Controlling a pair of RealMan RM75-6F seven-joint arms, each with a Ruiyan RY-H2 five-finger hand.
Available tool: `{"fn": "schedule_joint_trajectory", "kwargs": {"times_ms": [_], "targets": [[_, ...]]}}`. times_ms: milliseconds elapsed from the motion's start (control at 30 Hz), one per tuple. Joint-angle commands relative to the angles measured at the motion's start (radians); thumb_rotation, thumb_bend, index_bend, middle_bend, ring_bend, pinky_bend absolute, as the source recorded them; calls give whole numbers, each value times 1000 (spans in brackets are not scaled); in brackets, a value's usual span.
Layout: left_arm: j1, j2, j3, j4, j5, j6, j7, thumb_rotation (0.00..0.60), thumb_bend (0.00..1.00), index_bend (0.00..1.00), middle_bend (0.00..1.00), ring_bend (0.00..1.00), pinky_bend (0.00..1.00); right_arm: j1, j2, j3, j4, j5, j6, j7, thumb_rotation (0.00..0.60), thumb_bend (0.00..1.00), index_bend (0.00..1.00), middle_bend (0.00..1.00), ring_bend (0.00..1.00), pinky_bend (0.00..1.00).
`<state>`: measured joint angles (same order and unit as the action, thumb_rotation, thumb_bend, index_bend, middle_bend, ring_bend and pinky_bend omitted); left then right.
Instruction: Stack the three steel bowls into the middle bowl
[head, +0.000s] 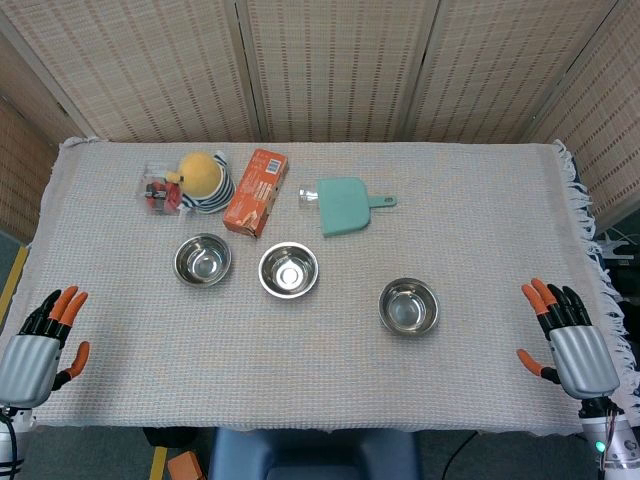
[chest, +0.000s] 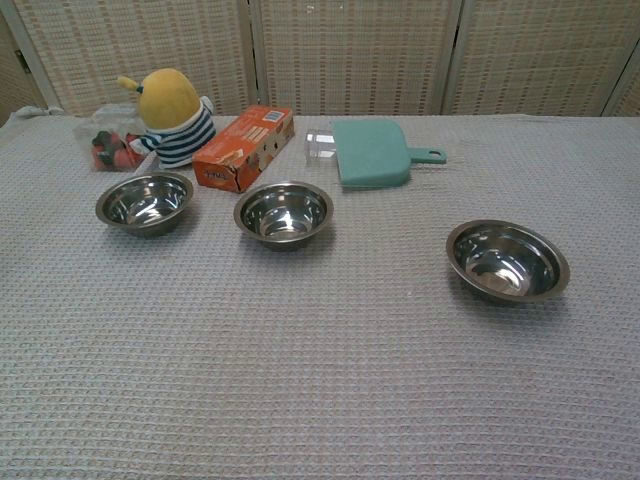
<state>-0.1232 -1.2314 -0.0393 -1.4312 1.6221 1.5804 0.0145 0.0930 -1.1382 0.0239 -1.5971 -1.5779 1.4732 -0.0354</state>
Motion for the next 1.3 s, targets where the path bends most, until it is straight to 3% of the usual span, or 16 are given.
{"fn": "schedule_joint_trajectory", "kwargs": {"times_ms": [33, 233, 600, 967, 1067, 1300], "targets": [[-7, -18, 4, 15, 17, 2, -9, 600, 489, 0, 0, 0, 186, 0, 2, -1, -2, -1, 0, -1, 600, 99, 0, 0, 0, 0], [-87, -109, -13, 82, 31, -87, 15, 600, 487, 0, 0, 0, 181, -5, 15, 4, -11, 15, 3, 4, 600, 99, 0, 0, 0, 0], [-299, -356, -99, 409, -46, -316, -14, 600, 486, 7, 0, 0, 157, -2, 5, 24, -6, 71, -19, -27, 600, 99, 0, 0, 0, 0], [-387, -526, -77, 712, -55, -376, -66, 600, 486, 77, 0, 0, 151, -8, -8, 29, -20, 92, -14, -83, 600, 99, 0, 0, 0, 0], [-406, -570, -76, 783, -57, -376, -75, 600, 486, 131, 0, 0, 151, -7, -9, 28, -20, 93, -18, -89, 600, 99, 0, 0, 0, 0], [-445, -665, -59, 928, -52, -380, -127, 600, 486, 365, 16, 0, 151, -4, -6, 31, -25, 111, -35, -94, 600, 99, 0, 0, 0, 0]]}}
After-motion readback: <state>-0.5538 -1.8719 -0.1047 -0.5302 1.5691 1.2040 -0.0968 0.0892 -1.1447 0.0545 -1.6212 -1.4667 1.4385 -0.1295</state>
